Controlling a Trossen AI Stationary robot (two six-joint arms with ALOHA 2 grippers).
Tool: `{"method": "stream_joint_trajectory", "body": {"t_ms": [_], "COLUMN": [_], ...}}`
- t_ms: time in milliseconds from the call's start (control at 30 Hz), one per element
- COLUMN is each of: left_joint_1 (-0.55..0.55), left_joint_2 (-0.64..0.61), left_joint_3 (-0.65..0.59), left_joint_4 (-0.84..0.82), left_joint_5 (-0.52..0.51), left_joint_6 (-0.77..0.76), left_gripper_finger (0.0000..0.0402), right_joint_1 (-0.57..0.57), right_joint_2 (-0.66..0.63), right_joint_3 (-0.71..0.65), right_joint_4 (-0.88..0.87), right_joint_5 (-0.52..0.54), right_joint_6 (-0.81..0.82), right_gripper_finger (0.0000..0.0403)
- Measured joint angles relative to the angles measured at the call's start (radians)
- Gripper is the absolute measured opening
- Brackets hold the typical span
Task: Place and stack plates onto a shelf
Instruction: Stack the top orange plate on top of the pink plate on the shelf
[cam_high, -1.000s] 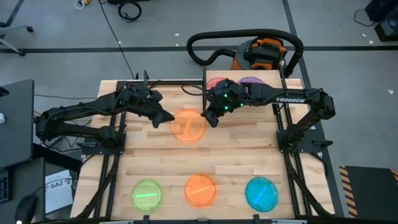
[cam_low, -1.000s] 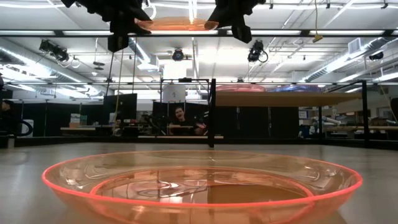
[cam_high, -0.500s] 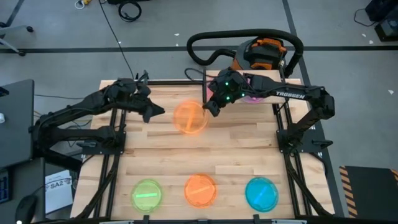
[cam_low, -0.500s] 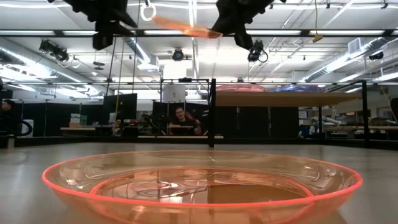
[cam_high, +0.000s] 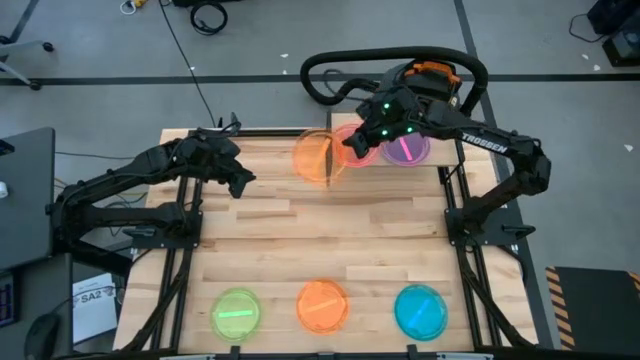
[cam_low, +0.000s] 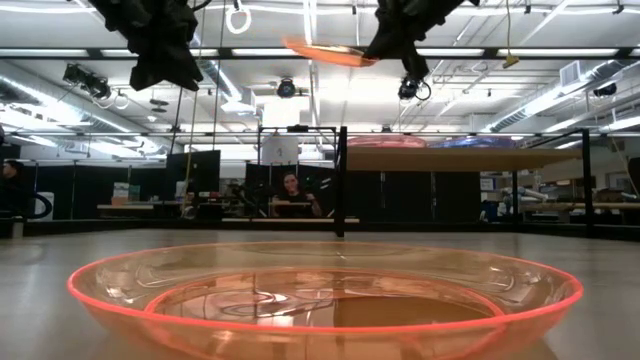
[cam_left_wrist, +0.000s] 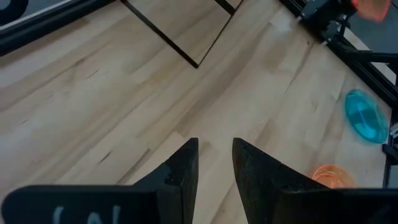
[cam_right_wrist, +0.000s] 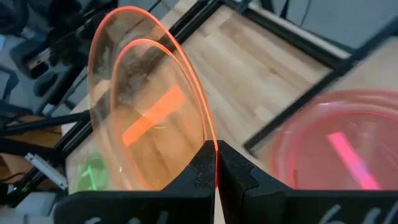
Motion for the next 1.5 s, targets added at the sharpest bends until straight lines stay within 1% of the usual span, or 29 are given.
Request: {"method": "stream_joint_trajectory", "body": {"t_ms": [200,400,500,700,1233,1500], "left_joint_1": [0.0,0.0,0.0,-0.001,-0.001,-0.001], "left_joint_2": [0.0,0.0,0.0,0.0,0.0,0.0], "left_joint_3": [0.0,0.0,0.0,0.0,0.0,0.0], "left_joint_4": [0.0,0.001,0.002,0.002,0.002,0.002], "left_joint_5": [0.0,0.0,0.0,0.0,-0.008,-0.008], "left_joint_6": [0.001,0.001,0.001,0.001,0.001,0.001], "left_gripper_finger": [0.0105,0.0105,0.0105,0.0105,0.0105,0.0105], "right_joint_1": [-0.089,-0.172,-0.212,-0.275,-0.295,-0.301], "right_joint_2": [-0.052,-0.08,-0.079,-0.042,0.105,0.103], "right_joint_3": [0.0,0.0,0.0,0.0,0.0,0.0], "right_joint_4": [-0.074,-0.166,-0.207,-0.255,-0.272,-0.293], "right_joint_5": [0.005,0.056,0.083,0.08,0.073,0.078], "right_joint_6": [-0.019,-0.061,-0.081,-0.09,-0.112,-0.112], "right_gripper_finger": [0.001,0.001,0.001,0.001,0.001,0.001]}}
